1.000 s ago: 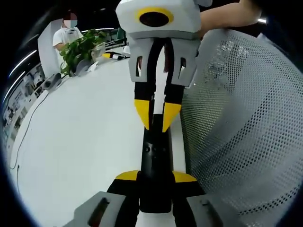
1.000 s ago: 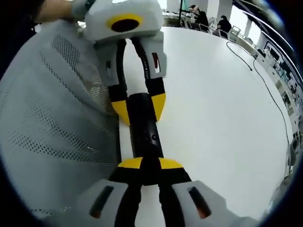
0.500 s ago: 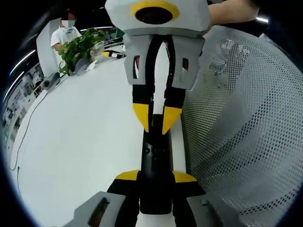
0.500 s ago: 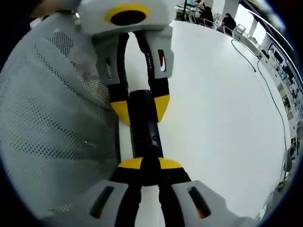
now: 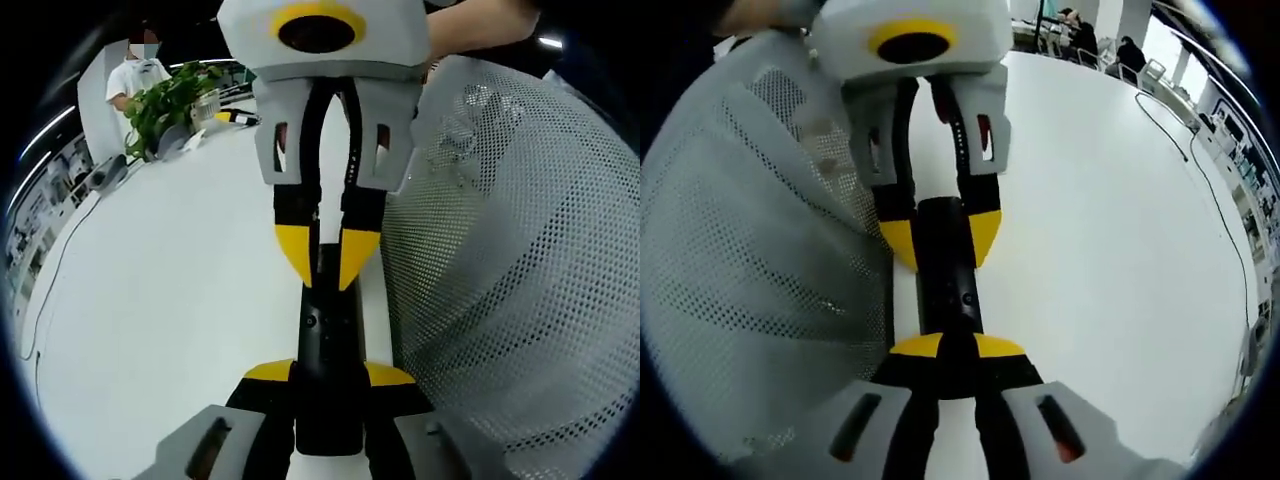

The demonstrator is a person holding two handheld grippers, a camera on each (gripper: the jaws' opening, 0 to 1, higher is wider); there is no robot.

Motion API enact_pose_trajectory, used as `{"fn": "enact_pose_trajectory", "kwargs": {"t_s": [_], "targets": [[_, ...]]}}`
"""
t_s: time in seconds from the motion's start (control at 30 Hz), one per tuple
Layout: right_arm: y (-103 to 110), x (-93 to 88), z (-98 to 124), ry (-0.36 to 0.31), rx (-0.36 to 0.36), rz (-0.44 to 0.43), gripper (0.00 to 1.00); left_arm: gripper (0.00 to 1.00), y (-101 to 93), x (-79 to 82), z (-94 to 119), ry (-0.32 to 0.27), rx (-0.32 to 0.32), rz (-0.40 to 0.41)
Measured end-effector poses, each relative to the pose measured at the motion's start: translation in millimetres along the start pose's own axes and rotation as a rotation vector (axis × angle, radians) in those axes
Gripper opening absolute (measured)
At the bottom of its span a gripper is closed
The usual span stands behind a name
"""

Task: Press the specified remote control buttons in sequence, fully releasing each button before pressing the next.

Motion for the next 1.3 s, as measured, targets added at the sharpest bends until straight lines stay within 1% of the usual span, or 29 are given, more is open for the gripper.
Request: {"fn": "enact_pose_trajectory", "kwargs": {"t_s": [0.03,0.07,0.13,0.3,0.37,0.53,0.57,0.67,0.8,0.87,1.07,1.1,1.13,1.23,1.3], "targets": [[-0.9,1.4,-0.4,0.015,0.009,0.001,0.08,0.24,0.0,0.1,0.0,0.003,-0.003,-0.004],[-1.4,1.7,-0.3,0.046,0.021,-0.018,0.08,0.24,0.1,0.1,0.0,0.005,-0.004,-0.006],[-2.6,5.9,-2.0,0.088,0.035,0.001,0.08,0.24,0.3,0.5,-0.3,0.0,-0.005,-0.006],[0.2,4.3,-2.0,0.075,0.017,0.008,0.08,0.24,0.3,0.3,-0.4,-0.014,-0.007,-0.008],[-0.4,3.0,-0.9,0.055,0.012,-0.012,0.08,0.24,0.2,0.1,-0.2,-0.018,-0.006,-0.006],[1.3,0.1,0.8,0.002,-0.019,-0.02,0.08,0.24,0.4,0.2,-0.2,-0.023,-0.005,-0.004],[1.3,0.5,0.4,-0.011,-0.027,-0.045,0.08,0.24,0.4,0.2,-0.2,-0.023,-0.005,-0.003],[1.4,2.0,0.1,-0.034,-0.035,-0.046,0.08,0.24,0.3,0.1,-0.1,-0.025,-0.004,-0.002],[0.6,6.1,-2.0,-0.027,-0.031,-0.04,0.07,0.24,0.3,0.1,0.0,-0.026,-0.004,-0.001],[-0.6,7.1,-2.3,-0.015,-0.017,-0.018,0.07,0.24,0.4,0.0,0.1,-0.027,-0.004,-0.001],[-2.5,8.7,-4.7,0.007,0.008,-0.002,0.07,0.24,1.4,-0.5,0.1,-0.031,-0.006,-0.002],[-2.1,8.9,-4.6,0.018,0.007,0.029,0.07,0.24,1.6,-0.8,-0.3,-0.031,-0.007,-0.002],[-1.6,8.8,-5.0,0.017,0.006,0.043,0.07,0.24,1.7,-0.8,-0.4,-0.03,-0.008,-0.003],[-3.0,7.2,-5.0,-0.016,0.008,-0.006,0.07,0.24,2.0,-0.9,-0.7,-0.032,-0.009,-0.003],[-3.3,6.0,-4.2,-0.024,0.006,-0.022,0.07,0.24,2.0,-0.9,-0.9,-0.033,-0.008,-0.002]]}}
Point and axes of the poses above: the point that each gripper's makers call its tool centre point, and the gripper's own axes: z roughly backward along the fingers, y roughly to its left, x roughly out of its top, the point moved 6 cm from there along z, roughly backward along the fingers, and after that the axes turned 3 degrees about -z, right-handed, at the moved point
